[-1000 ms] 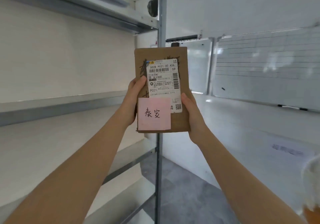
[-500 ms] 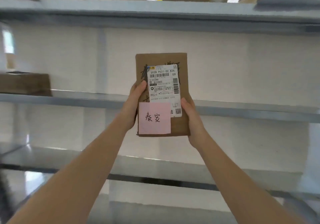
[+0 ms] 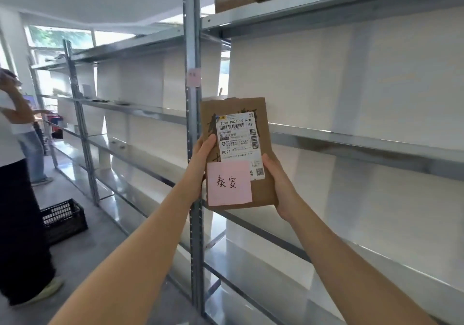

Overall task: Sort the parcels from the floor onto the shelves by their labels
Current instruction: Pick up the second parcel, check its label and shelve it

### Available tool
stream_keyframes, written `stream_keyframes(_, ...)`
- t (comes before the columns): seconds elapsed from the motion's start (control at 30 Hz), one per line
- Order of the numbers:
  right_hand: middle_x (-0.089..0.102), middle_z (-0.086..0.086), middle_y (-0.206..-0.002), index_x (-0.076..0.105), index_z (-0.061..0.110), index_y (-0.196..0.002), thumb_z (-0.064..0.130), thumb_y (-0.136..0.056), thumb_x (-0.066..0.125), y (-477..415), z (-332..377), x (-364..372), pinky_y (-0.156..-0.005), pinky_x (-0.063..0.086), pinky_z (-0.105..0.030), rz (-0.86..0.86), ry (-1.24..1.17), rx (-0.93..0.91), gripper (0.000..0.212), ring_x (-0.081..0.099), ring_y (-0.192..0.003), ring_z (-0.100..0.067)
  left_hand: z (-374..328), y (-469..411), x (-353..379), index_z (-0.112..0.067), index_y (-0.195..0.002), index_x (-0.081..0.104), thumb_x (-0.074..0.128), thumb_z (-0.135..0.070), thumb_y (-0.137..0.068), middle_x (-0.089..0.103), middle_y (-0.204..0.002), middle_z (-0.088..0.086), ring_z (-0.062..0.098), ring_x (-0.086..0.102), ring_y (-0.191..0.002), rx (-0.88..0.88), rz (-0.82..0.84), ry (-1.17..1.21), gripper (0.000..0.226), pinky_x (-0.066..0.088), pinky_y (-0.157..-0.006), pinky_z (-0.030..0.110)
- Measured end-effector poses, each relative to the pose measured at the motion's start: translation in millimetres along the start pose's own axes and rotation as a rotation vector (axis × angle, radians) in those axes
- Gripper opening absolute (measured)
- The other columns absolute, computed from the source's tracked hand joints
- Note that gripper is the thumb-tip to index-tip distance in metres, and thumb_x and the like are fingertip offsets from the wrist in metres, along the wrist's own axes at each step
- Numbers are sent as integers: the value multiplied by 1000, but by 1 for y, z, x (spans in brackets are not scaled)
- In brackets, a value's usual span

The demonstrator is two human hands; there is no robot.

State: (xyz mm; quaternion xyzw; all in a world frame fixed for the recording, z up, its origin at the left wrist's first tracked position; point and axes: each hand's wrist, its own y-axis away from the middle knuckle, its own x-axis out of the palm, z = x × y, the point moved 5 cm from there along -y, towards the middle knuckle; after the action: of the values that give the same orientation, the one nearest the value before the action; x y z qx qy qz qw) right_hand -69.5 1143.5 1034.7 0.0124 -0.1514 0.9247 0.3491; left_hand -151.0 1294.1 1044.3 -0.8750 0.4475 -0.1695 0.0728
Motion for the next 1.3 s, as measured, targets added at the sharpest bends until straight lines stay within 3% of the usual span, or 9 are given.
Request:
stream_keyframes(0.17,65,-4,-125,41,32,-140,44,-94,44,-62,-55,36,-93,53,-40,60,4,93,48,65,-109,-22,24,-35,-61,-14,-137,44,54,-54,-77,72,-112,10,19,74,-74,-29,-82,-31,73,59,-59,28)
stream_keyframes(0.27,67,-3,-120,44,32,-135,45,-94,44,-97,-89,35,-82,56,-33,78,28,189,44,66,-104,-20,57,-64,-82,-11,-134,46,48,-47,-90,76,-95,3,15,74,-67,-78,-138,-57,57,58,-56,25)
stream_keyframes(0.4,78,-2,-96,62,27,-118,47,-91,50,-148,-140,6,-62,57,-28,89,-2,430,35,74,-80,-18,120,-109,-93,-12,-133,45,49,-56,-85,72,-105,12,14,74,-63,-243,-251,-67,64,53,-47,21)
stream_keyframes(0.57,79,-8,-91,73,18,-101,48,-87,56,-224,-200,-49,-71,52,-31,122,99,660,36,72,-77,-22,208,-182,-92,-15,-129,52,51,-90,-45,70,-108,14,31,71,-91,-440,-417,-84,112,56,-83,46)
stream_keyframes(0.7,78,-8,-96,70,14,-109,40,-88,59,-297,-225,-86,-74,57,-33,165,294,715,36,74,-78,-20,240,-216,-83,-10,-122,58,49,-59,-84,72,-102,11,24,68,-89,-561,-380,-48,63,52,-76,33)
stream_keyframes(0.83,75,-9,-106,67,19,-113,38,-90,57,-369,-244,-106,-91,55,-38,230,547,629,31,72,-95,-26,276,-248,-82,-8,-129,51,56,-57,-81,67,-117,12,31,61,-109,-681,-406,-9,69,45,-102,46)
stream_keyframes(1.03,75,-6,-94,69,23,-97,38,-92,56,-411,-288,-134,-77,57,-29,244,632,671,21,71,-88,-25,323,-282,-78,-8,-127,49,63,-58,-75,62,-121,13,34,58,-110,-787,-520,70,73,45,-100,48)
stream_keyframes(1.17,73,1,-90,68,28,-99,39,-91,57,-419,-317,-139,-73,55,-23,261,695,664,17,70,-82,-17,359,-285,-82,-8,-135,42,73,-66,-49,56,-128,17,38,55,-112,-854,-640,135,109,45,-100,51)
stream_keyframes(1.3,69,8,-85,65,29,-104,37,-92,56,-421,-323,-133,-62,50,-15,258,725,630,18,66,-73,-7,368,-284,-88,-8,-141,22,75,-47,-70,49,-133,19,40,49,-120,-862,-731,167,97,41,-102,52)
